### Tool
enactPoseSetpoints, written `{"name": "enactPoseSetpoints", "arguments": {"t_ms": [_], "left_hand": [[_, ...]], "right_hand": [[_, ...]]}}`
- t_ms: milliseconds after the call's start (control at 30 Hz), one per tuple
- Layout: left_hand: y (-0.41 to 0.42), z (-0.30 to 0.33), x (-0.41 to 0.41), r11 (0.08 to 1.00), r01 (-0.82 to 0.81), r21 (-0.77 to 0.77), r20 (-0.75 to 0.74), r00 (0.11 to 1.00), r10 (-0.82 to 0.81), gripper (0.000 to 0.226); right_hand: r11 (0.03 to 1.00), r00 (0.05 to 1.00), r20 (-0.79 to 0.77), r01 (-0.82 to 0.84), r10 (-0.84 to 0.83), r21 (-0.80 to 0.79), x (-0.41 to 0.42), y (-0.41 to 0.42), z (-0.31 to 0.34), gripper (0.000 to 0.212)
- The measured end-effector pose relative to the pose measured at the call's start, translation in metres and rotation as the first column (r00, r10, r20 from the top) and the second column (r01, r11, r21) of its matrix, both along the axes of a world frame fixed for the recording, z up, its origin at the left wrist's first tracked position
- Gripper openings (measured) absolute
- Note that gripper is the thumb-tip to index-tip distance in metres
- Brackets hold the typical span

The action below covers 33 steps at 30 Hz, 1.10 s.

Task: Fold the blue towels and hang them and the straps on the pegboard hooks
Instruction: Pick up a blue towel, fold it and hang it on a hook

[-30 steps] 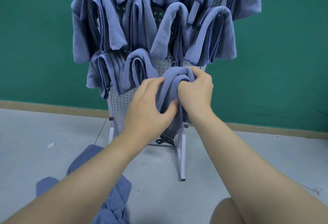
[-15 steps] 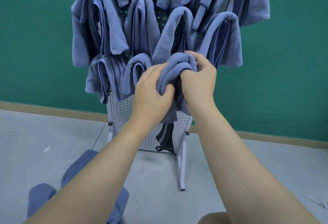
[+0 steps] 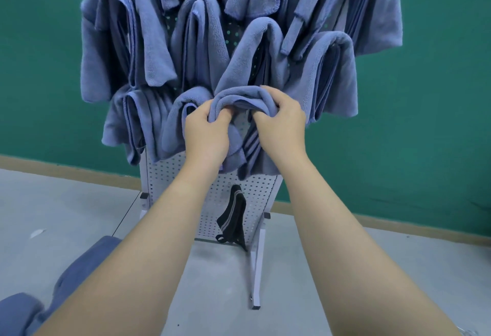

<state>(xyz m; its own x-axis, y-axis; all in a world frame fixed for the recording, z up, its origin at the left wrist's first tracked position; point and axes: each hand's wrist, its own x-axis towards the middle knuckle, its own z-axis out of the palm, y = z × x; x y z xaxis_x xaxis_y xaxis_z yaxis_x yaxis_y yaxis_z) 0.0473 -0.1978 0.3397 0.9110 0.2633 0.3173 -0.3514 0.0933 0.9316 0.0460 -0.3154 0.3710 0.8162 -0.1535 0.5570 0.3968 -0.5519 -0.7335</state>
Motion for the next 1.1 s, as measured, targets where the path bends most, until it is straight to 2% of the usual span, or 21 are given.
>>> {"name": "enactPoseSetpoints", "arguments": {"t_ms": [67,133,200,267,367,433,600,667,733,800,867,933,1033,1100], "left_hand": [[-0.001,-0.003,0.008,1.0,-0.01,-0.019,-0.029,1.0,0.009,0.027],[-0.002,-0.007,0.015,1.0,-0.006,-0.03,-0.031,1.0,0.005,0.027],[-0.003,-0.011,0.019,1.0,0.013,-0.023,-0.032,0.999,-0.014,0.028],[-0.005,-0.016,0.023,1.0,0.028,0.003,-0.048,0.998,-0.027,0.029],[-0.009,-0.026,0.028,0.999,0.038,0.017,-0.099,0.994,-0.037,0.027],[-0.011,-0.034,0.029,0.998,0.037,0.043,-0.127,0.991,-0.032,0.026],[-0.016,-0.06,0.024,0.989,0.06,0.132,-0.167,0.985,-0.037,0.037],[-0.015,-0.063,0.018,0.986,0.082,0.147,-0.148,0.987,-0.06,0.041],[-0.012,-0.063,0.011,0.979,0.09,0.183,-0.118,0.991,-0.069,0.037],[-0.005,-0.067,0.005,0.964,0.079,0.254,-0.076,0.995,-0.062,0.027],[0.006,-0.072,-0.002,0.951,0.089,0.296,-0.055,0.996,-0.076,0.013],[0.021,-0.078,-0.011,0.931,0.117,0.346,-0.063,0.993,-0.102,0.01],[0.058,-0.097,-0.026,0.852,0.144,0.503,-0.098,0.989,-0.109,0.012],[0.092,-0.11,-0.035,0.812,0.142,0.567,-0.137,0.988,-0.078,0.013]], "right_hand": [[0.997,1.0,-0.001,-0.008,0.008,-0.082,0.003,-0.002,-0.005,0.045],[0.988,1.0,-0.013,-0.023,0.021,-0.151,0.004,-0.005,-0.009,0.054],[0.981,0.997,-0.04,-0.076,0.07,-0.179,0.004,-0.012,-0.011,0.047],[0.975,0.99,-0.09,-0.126,0.111,-0.185,0.004,-0.018,-0.015,0.035],[0.978,0.981,-0.157,-0.135,0.111,-0.157,0.005,-0.02,-0.02,0.037],[0.982,0.981,-0.149,-0.142,0.123,-0.127,0.007,-0.016,-0.026,0.04],[0.99,0.981,-0.176,-0.098,0.079,-0.102,0.003,-0.009,-0.046,0.048],[0.995,0.981,-0.188,-0.065,0.049,-0.079,0.003,-0.009,-0.053,0.043],[0.997,0.978,-0.208,-0.034,0.021,-0.063,0.003,-0.008,-0.059,0.029],[0.989,0.973,-0.223,0.023,-0.056,-0.148,-0.001,-0.005,-0.067,0.033],[0.962,0.972,-0.16,0.132,-0.173,-0.239,-0.013,0.004,-0.072,0.054],[0.954,0.976,0.004,0.213,-0.217,-0.212,-0.027,0.015,-0.072,0.062],[0.961,0.972,0.192,0.177,-0.136,-0.212,-0.042,0.031,-0.069,0.061],[0.967,0.976,0.213,0.091,-0.039,-0.238,-0.046,0.046,-0.073,0.059]]}}
